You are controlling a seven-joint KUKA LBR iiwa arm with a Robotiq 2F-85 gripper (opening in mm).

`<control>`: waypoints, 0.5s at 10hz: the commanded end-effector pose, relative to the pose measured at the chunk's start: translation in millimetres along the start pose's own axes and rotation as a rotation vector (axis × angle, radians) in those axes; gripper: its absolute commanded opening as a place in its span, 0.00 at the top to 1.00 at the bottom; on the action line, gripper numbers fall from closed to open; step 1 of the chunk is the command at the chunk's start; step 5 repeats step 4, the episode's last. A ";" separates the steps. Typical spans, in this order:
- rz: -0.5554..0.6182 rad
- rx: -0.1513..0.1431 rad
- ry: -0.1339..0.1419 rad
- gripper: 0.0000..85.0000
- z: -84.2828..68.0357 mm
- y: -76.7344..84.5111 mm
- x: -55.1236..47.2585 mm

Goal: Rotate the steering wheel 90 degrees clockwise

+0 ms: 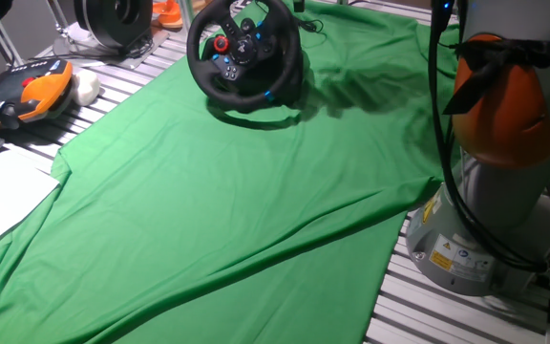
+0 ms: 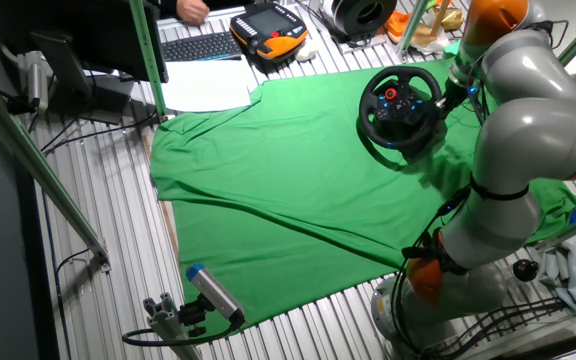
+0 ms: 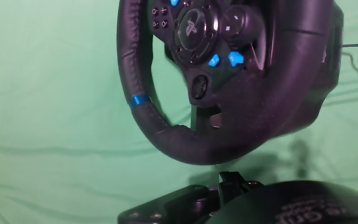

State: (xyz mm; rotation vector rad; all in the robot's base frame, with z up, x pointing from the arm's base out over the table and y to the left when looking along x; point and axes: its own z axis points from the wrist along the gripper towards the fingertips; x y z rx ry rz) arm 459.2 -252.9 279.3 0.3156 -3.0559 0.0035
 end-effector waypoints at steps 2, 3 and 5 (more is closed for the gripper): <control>-0.003 -0.005 -0.006 1.00 0.1 -3.8 -3.5; -0.007 -0.006 -0.009 1.00 1.2 -4.5 -4.7; -0.006 -0.004 -0.011 1.00 1.6 -5.1 -5.1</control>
